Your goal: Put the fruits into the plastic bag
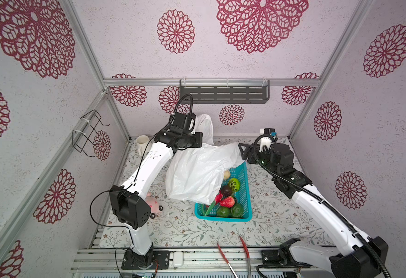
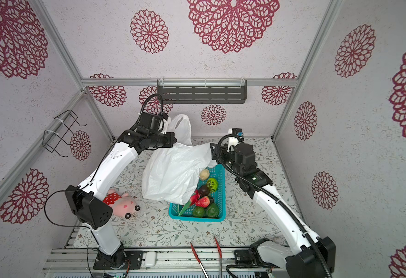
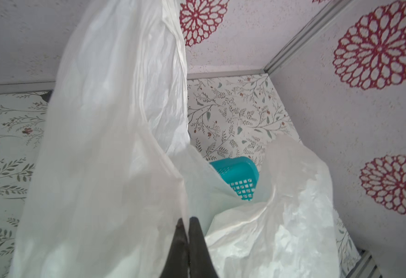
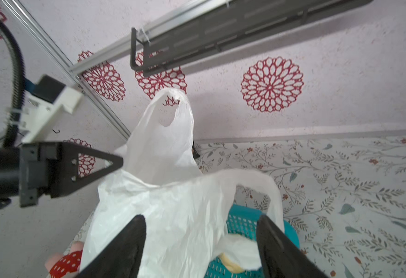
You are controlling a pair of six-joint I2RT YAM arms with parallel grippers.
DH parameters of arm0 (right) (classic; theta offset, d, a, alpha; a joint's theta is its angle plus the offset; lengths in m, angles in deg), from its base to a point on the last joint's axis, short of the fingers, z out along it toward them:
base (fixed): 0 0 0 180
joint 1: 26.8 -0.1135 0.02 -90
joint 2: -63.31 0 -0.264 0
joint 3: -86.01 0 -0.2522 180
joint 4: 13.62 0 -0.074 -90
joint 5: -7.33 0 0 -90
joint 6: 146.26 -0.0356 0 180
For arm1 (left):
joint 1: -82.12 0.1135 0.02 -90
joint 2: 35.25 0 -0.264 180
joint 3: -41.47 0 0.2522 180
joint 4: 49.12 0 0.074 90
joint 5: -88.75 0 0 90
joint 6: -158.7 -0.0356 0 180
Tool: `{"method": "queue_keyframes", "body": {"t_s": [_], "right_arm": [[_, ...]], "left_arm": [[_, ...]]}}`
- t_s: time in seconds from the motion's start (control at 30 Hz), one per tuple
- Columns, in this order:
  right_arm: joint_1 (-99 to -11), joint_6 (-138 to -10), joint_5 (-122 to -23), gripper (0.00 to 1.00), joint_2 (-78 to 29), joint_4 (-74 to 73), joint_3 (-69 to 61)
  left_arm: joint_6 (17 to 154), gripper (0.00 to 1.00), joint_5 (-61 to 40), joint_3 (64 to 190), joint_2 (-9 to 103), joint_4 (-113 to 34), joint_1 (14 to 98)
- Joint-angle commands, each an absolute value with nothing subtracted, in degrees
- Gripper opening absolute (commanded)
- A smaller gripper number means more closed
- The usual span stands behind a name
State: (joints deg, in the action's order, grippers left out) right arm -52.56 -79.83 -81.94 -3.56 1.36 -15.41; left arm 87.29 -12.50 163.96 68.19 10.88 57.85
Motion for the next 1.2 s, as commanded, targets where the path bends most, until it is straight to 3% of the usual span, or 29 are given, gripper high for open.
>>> {"method": "queue_keyframes", "body": {"t_s": [0.0,0.27,0.53,0.77,1.07,1.17], "right_arm": [[-50.89,-79.4,-78.08,0.77,-4.5,2.75,-10.25],[-48.29,-80.53,-56.56,0.77,-11.51,3.39,-5.33],[-50.8,-86.1,-36.3,0.76,-16.65,-8.06,-8.3],[-54.86,-85.97,-34.22,0.75,-19.24,-9.62,-10.73],[-59.48,-77.6,-41.77,0.74,-23.71,-2.09,-9.09],[-60.27,-75.78,-42.2,0.67,-24.71,-0.26,-8.56]], "left_arm": [[77.74,0.0,-17.52,159.98,63.19,10.47,58.33],[68.06,0.0,-21.69,154.06,54.64,7.12,58.68],[65.09,0.0,-24.03,153.32,53.51,8.42,59.94],[63.69,0.0,-25.69,150.78,53.7,5.91,59.96],[63.34,0.0,-28.66,148.7,52.86,1.71,59.97],[64.03,0.0,-28.2,148.05,52.61,0.34,59.97]]}}
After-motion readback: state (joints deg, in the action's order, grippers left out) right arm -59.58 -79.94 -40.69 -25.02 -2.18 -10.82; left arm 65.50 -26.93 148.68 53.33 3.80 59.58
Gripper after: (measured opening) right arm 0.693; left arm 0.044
